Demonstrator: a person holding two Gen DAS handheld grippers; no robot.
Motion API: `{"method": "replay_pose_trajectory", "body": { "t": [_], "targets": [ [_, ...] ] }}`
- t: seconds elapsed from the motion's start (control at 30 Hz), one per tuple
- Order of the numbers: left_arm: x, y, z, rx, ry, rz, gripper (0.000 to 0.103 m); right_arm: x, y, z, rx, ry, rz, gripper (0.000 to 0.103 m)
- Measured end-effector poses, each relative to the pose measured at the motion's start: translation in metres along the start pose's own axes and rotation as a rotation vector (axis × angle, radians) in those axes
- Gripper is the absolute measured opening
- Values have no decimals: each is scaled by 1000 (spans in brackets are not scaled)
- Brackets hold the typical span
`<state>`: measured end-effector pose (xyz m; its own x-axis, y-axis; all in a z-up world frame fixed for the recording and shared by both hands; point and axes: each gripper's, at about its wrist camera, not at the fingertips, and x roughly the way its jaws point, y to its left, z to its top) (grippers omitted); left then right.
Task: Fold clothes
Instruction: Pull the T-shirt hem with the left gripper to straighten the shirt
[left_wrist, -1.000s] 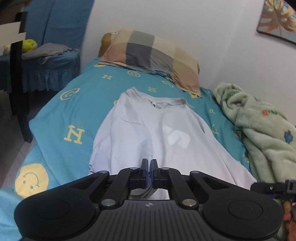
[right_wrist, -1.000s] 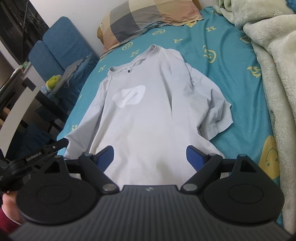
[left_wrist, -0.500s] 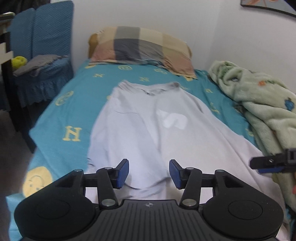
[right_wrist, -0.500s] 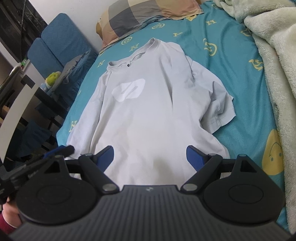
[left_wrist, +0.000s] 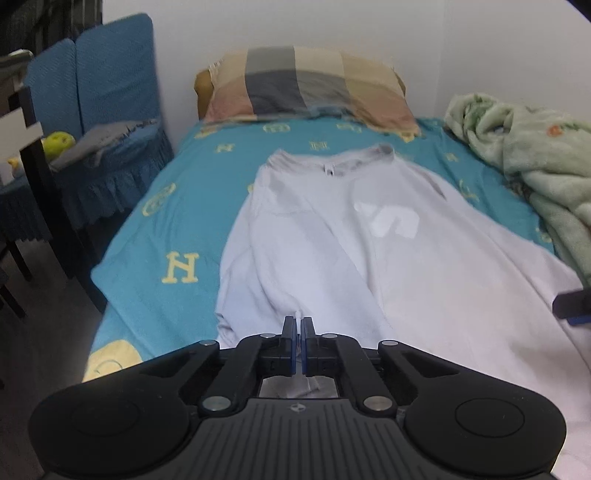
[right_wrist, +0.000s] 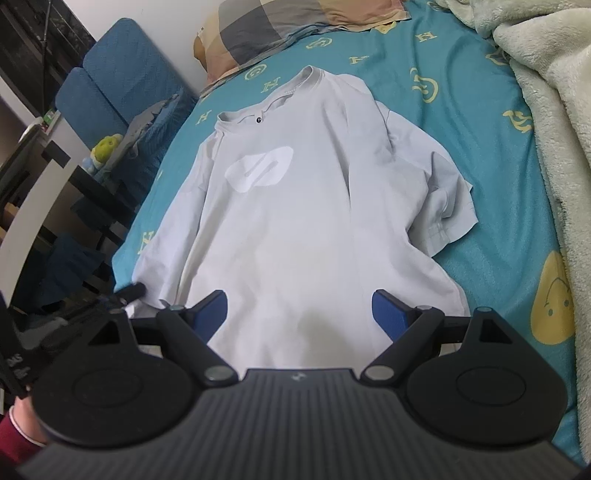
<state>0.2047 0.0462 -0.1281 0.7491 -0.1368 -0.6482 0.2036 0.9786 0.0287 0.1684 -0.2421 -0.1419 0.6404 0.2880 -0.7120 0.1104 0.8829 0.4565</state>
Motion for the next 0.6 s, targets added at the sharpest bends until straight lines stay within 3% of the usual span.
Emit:
{"method": "replay_pose_trajectory", "body": {
  "t": [0.13, 0.3, 0.43, 0.6],
  "targets": [
    [-22, 24, 23, -113, -130, 20, 2, 0, 0, -1, -2, 1, -3, 87],
    [-41, 91, 83, -241, -280, 138, 2, 2, 3, -7, -17, 15, -10, 87],
    [-29, 154, 140, -258, -289, 232, 2, 11, 10, -8, -45, 30, -21, 87],
    [26, 208, 187, -229, -233, 355, 2, 22, 20, 0, -88, -3, -27, 87]
  ]
}}
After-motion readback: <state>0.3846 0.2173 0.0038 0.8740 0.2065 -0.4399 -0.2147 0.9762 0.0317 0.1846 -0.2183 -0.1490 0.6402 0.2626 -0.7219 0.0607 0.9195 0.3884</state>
